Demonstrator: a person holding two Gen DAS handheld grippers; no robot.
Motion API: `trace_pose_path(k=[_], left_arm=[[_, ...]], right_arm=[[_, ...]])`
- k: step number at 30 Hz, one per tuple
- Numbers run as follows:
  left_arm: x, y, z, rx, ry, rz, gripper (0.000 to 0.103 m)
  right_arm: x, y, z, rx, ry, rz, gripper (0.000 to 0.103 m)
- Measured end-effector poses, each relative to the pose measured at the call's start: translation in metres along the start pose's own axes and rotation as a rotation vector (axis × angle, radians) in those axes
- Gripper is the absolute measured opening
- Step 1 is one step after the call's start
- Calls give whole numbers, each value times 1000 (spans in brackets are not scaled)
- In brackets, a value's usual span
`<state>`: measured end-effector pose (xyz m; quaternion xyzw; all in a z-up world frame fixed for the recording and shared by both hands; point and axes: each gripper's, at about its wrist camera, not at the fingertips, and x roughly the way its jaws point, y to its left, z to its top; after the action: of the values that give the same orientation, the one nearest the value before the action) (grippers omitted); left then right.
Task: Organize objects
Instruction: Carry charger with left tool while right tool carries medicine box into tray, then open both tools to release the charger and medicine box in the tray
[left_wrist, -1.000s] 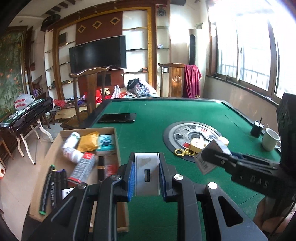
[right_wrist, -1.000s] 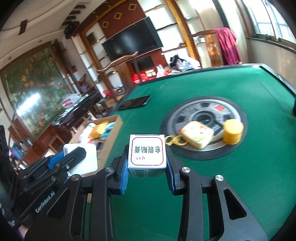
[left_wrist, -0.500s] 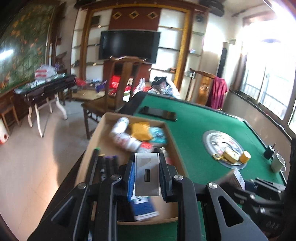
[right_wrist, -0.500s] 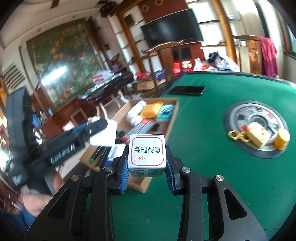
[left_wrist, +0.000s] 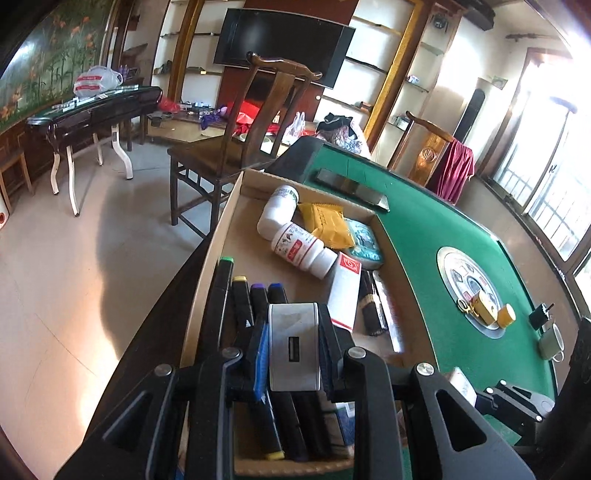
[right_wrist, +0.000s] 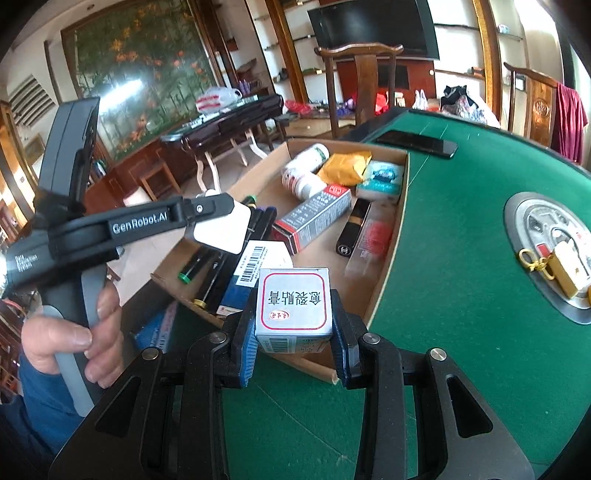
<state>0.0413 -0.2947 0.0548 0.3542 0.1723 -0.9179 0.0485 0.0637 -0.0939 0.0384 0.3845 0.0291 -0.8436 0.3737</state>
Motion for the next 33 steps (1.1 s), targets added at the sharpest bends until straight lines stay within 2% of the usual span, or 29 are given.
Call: trace_pose_path(k=[10,16,19,21,24,28,33], left_arm=[[20,-1,24,14,48,3,23],[30,2,35,-14,41,-33,23],[34,5,39,-35,51,-31,32],[29,6,39,-42,37,-29,46],[20,7,38,-45,12,-37,55],[7,0,40,-36,-13,-37,56],[-1,-26,39,15,-19,-59,58]], right_arm=[[26,-9,19,37,28,-40,33],[38,-11,37,43,13,-51,34],[42,-8,44,39,15,-68,34],[39,-7,46,30,6,-76,35],[31,-8,48,22,-18,-77,36],[17,-20,48,57,-37,-51,36],[-1,-45,43,129,-62,-36,36]])
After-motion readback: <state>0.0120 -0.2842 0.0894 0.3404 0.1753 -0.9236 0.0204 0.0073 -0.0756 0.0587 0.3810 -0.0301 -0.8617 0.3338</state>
